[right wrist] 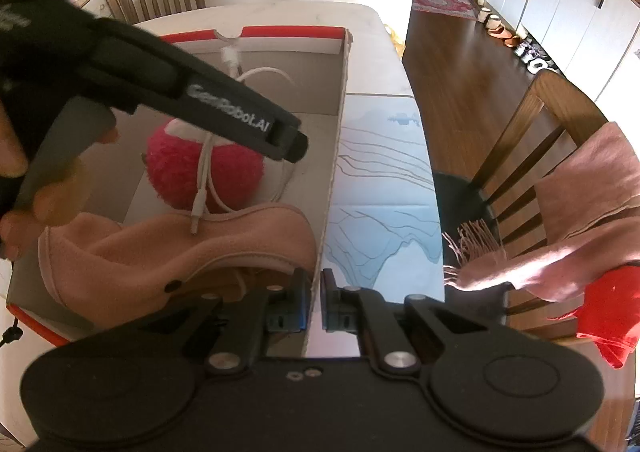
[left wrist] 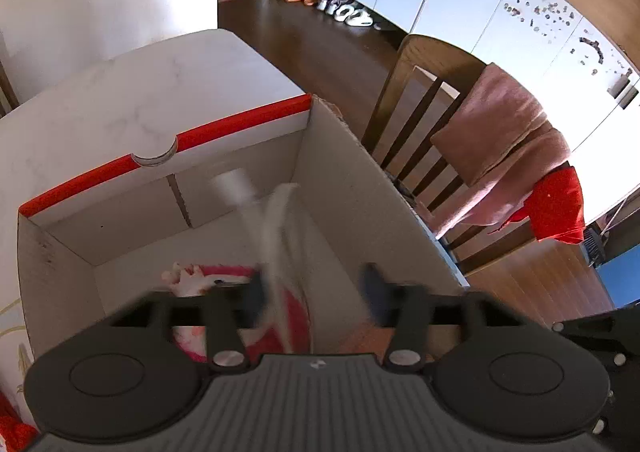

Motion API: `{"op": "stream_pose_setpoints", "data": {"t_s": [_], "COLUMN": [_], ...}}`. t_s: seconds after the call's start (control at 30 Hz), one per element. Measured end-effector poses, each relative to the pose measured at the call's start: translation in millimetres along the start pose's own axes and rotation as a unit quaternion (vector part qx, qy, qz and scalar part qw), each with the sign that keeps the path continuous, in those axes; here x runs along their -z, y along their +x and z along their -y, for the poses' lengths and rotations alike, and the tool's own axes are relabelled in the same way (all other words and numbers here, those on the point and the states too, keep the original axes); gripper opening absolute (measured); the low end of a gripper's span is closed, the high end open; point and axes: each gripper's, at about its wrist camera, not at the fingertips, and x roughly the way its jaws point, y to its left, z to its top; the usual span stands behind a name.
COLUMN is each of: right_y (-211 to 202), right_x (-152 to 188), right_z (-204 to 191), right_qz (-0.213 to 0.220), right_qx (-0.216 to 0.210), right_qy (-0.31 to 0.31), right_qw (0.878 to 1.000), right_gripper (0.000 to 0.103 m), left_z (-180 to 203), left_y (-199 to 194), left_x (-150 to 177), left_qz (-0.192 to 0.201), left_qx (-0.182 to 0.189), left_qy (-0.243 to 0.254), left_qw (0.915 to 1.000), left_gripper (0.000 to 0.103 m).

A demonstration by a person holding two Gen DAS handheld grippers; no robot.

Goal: Organize objects
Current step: 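Open the left gripper to drop the cable onto the plush toy, then move the left gripper back to the red knotted cloth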

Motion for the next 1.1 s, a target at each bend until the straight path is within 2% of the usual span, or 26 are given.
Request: {"op": "stream_pose_setpoints", "data": {"t_s": [0.13, 0.37, 0.57, 0.73, 0.8, 0.87, 1.03, 1.1], "right_y": [0.2, 0.4, 0.6, 1.3, 2.3, 2.5, 1.8, 1.8], "right_x": [0.0, 0.1, 0.2, -0.5, -0.7, -0.8, -0.7, -1.2], "right_z": [0.1, -0.4, -0.6, -2.2, -3.6, -4.6, -5.7, -6.6], "right_qz": [0.0, -0.002, -0.004, -0.007, -0.008, -0.009, -0.01, -0.011], "right_qx": [0.0, 0.004, 0.007, 0.011, 0.013, 0.015, 0.018, 0.02], "right_qy": [0.0, -0.004, -0.008, -0.011, -0.013, -0.013, -0.012, -0.012], "right_qw": [1.0, 1.0, 1.0, 1.0, 1.0, 1.0, 1.0, 1.0], "right_gripper": [0.006, 0.006, 0.006, 0.006, 0.006, 0.005, 0.005, 0.005], "left_z": [0.7, -10.1, -20.6, -37.8, -46.3, -56.2, -93.7, -109.8], "left_y": [-7.9, -34.5, -72.9, -109.5, -123.9, -136.3, -162.7, -171.2], "left_x": [4.2, 14.3, 28.5, 42.5, 50.8, 59.9, 85.6, 95.7], "left_qz": [0.01, 0.029, 0.063, 0.091, 0.103, 0.113, 0.124, 0.127], "left_qx": [0.015, 0.018, 0.013, 0.018, 0.012, 0.001, -0.026, -0.041], "left_qy": [0.004, -0.004, 0.001, -0.018, -0.025, -0.033, -0.067, -0.082], "left_qw": [0.9998, 0.9994, 0.9979, 0.9955, 0.9943, 0.993, 0.9896, 0.9877], "left_gripper": [0.069, 0.069, 0.069, 0.07, 0.078, 0.082, 0.082, 0.086]}}
